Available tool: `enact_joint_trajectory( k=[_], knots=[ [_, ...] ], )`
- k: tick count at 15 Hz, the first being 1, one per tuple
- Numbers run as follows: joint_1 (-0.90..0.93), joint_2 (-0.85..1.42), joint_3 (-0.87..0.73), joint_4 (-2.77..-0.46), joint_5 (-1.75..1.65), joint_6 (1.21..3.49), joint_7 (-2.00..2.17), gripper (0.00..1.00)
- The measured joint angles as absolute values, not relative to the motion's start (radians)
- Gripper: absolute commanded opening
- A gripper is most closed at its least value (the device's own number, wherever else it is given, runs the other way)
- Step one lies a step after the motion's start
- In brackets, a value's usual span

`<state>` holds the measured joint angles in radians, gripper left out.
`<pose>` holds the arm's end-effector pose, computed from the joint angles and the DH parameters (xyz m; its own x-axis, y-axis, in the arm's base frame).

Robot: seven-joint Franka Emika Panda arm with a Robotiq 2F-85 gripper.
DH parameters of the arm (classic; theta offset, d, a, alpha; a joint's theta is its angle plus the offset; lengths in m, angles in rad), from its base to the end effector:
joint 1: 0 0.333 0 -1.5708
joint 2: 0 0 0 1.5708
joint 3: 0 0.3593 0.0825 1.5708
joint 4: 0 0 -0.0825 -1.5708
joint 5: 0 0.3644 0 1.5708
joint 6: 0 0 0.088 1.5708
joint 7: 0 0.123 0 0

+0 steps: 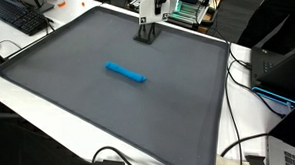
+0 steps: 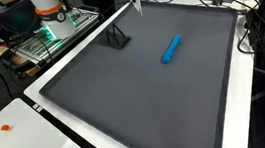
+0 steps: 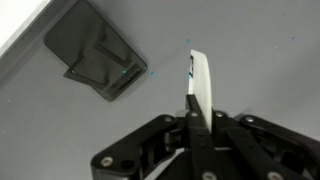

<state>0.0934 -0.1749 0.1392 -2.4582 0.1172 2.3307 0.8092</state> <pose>0.4295 0.1060 0.4060 0.7921 -0.6101 -0.0162 -0.6094 -0.7892 -0.0763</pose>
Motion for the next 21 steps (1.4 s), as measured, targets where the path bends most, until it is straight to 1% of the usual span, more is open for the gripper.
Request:
enact_joint_trajectory(
  k=[7,8,10,16,17,21],
  knots=[
    [0.124,-0.03,0.172,-2.304,0.044,2.311,0.551,0.01],
    [0.128,-0.01,0.174,-2.286,0.03,2.311,0.518,0.04],
    [0.131,0.022,0.174,-2.256,-0.005,2.31,0.493,0.04],
    [0.132,0.041,0.173,-2.237,-0.016,2.307,0.484,0.04],
    [0.132,0.041,0.173,-2.237,-0.016,2.307,0.484,0.01],
    [0.134,0.048,0.173,-2.224,-0.016,2.307,0.455,0.01]
  ],
)
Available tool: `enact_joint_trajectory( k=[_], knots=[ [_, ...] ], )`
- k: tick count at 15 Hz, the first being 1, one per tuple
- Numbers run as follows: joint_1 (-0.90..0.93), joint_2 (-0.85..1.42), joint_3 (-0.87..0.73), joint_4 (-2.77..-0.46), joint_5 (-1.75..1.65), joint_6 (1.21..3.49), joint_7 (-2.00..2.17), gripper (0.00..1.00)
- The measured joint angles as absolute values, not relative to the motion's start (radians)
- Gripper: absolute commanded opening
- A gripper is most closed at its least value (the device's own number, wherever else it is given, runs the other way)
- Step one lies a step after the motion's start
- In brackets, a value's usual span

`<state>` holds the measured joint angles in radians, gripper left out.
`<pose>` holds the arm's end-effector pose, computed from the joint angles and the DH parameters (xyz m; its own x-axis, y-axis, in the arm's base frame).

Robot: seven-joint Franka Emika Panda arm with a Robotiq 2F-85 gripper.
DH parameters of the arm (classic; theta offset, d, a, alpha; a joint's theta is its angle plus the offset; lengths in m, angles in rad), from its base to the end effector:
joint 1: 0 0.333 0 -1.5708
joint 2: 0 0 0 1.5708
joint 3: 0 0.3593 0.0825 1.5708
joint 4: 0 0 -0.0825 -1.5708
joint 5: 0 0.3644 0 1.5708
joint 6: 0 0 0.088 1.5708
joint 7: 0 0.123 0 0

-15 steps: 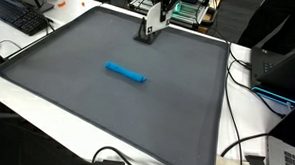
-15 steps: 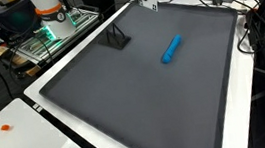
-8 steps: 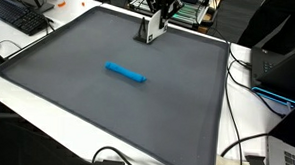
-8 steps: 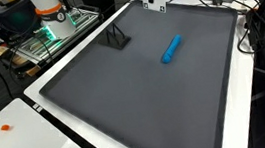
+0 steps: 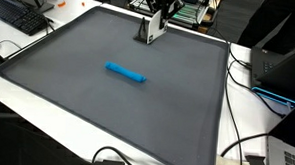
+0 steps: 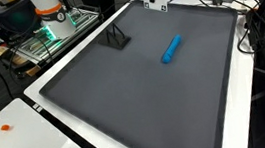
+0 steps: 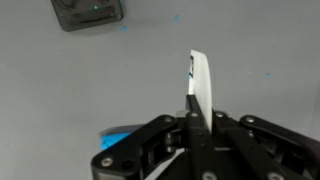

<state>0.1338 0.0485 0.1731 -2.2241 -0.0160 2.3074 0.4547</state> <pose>0.4994 0.1571 0.3961 0.9900 -0.1373 0.0336 -0.1370 -0.9905 -0.0121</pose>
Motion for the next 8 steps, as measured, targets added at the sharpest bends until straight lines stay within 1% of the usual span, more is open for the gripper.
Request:
enact_joint_trajectory(
  k=[8],
  knots=[
    [0.143,0.21,0.167,-2.073,-0.067,2.31,0.227,0.01]
  ],
)
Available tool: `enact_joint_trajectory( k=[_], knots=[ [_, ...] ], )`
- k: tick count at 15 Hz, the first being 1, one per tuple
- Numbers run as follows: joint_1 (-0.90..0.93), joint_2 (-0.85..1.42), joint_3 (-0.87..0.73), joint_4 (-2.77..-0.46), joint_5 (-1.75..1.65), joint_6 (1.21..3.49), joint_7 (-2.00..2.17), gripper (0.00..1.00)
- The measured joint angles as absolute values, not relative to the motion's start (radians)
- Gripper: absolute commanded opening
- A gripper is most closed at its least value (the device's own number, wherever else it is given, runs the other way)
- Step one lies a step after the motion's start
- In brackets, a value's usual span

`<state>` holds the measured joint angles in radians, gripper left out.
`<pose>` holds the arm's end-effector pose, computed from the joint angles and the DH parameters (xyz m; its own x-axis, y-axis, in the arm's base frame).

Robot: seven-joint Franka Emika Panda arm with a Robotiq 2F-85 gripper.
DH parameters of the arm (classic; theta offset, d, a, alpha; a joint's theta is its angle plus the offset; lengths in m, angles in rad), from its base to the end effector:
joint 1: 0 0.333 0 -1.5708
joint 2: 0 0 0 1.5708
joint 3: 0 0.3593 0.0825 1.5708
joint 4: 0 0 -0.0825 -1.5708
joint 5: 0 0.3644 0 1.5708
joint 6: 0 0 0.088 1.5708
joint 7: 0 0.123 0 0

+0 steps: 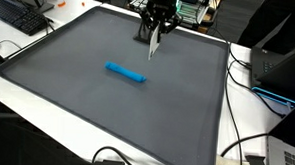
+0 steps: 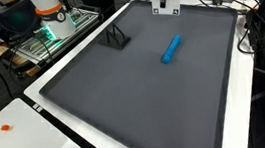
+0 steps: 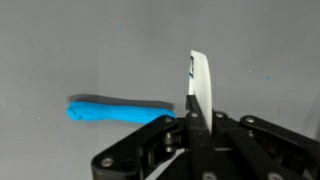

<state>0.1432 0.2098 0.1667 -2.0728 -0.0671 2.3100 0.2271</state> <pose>0.5508 0.1705 0.3727 0.9919 0.1229 0.0335 0.1227 -0.9924 0.0091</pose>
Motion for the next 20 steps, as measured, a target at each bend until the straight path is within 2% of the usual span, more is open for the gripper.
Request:
enact_joint_trajectory(
  k=[9,20],
  knots=[
    [0.187,0.401,0.092,-1.903,-0.194,2.311,0.252,0.01],
    [0.221,0.504,0.042,-1.822,-0.194,2.323,0.341,0.01]
  ],
)
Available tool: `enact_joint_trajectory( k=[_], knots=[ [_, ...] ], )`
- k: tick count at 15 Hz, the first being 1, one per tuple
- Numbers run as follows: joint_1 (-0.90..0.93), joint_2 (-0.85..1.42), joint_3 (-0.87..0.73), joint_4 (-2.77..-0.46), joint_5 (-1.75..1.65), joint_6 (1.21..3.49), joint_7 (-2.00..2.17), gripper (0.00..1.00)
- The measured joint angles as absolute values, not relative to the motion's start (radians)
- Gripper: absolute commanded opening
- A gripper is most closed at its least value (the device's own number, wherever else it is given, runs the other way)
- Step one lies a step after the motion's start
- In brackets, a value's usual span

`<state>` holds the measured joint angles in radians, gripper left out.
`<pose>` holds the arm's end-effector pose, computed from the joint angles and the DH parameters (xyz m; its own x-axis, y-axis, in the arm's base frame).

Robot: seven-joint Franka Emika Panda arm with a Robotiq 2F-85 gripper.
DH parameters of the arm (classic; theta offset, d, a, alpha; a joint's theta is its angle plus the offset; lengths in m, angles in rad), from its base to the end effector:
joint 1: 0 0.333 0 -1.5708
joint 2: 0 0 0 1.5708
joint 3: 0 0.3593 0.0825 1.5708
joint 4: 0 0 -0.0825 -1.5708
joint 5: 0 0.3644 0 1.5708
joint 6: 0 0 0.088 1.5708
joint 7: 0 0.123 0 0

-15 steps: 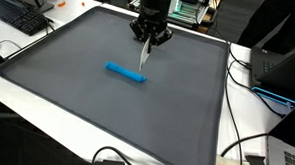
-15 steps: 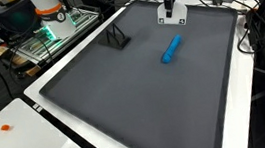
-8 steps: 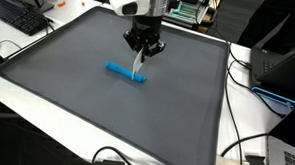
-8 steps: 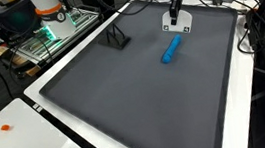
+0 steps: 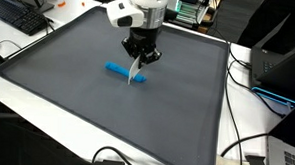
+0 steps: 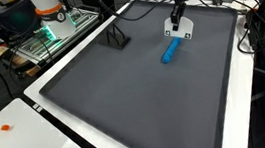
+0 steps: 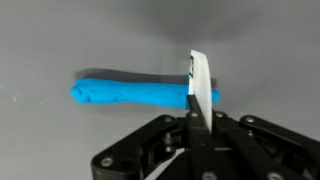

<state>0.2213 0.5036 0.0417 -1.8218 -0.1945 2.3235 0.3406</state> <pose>0.6354 0.1624 0.2957 0.9981 0.0523 0.0327 0.0482 -0.9920 0.1169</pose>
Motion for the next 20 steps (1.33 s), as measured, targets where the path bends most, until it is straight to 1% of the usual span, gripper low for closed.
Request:
enact_joint_trajectory(
  k=[20],
  knots=[
    [0.224,0.57,0.032,-1.782,-0.188,2.339,0.332,0.01]
  ],
)
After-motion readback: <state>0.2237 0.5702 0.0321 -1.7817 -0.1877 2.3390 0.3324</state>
